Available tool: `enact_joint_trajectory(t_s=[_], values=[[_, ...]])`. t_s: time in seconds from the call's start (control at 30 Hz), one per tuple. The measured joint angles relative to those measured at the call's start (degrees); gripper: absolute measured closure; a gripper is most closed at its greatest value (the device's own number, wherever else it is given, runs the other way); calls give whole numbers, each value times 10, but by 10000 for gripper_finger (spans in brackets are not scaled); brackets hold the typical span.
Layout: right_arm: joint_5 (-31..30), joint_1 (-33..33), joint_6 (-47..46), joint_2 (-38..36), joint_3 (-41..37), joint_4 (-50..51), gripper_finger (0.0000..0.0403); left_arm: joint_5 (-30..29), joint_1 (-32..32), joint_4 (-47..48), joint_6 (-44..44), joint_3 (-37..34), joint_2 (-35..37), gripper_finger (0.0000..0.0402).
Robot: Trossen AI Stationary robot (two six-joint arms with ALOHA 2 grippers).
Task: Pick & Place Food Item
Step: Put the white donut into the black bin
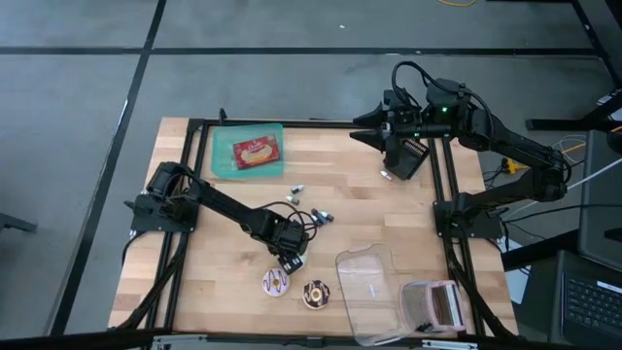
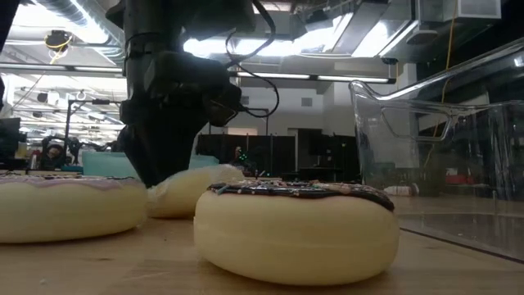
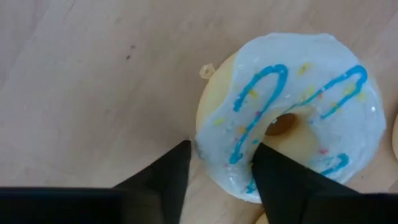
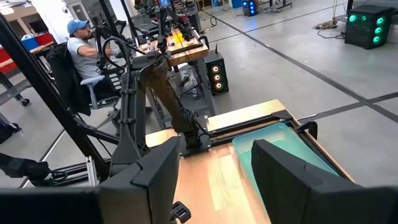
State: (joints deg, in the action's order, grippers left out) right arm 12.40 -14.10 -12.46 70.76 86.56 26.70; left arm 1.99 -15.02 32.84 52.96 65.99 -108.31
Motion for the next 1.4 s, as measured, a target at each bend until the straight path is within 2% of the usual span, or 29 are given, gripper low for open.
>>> enact_joint_trajectory(t_s=[0.2,0.27,0.53,0.7,0.87,1.0,1.23,1.4], values=[[0,0,0,0,0,0,204,13,25,-27,-8,-3,3,360],[0,0,0,0,0,0,204,-5,36,-40,-16,-4,8,386],[7,0,0,0,0,-15,204,-29,103,-89,-42,-3,70,391],[6,-4,-11,0,0,-15,204,-99,159,-103,-79,-2,145,392],[-14,-10,-54,0,0,-6,204,-215,213,-148,-152,-1,228,392],[-39,-10,-50,0,0,-4,204,-297,249,-203,-230,11,282,392],[-46,-21,-21,25,0,-16,204,-309,305,-251,-370,103,306,392],[-65,-32,-1,50,0,-91,204,-299,320,-249,-438,171,282,393]])
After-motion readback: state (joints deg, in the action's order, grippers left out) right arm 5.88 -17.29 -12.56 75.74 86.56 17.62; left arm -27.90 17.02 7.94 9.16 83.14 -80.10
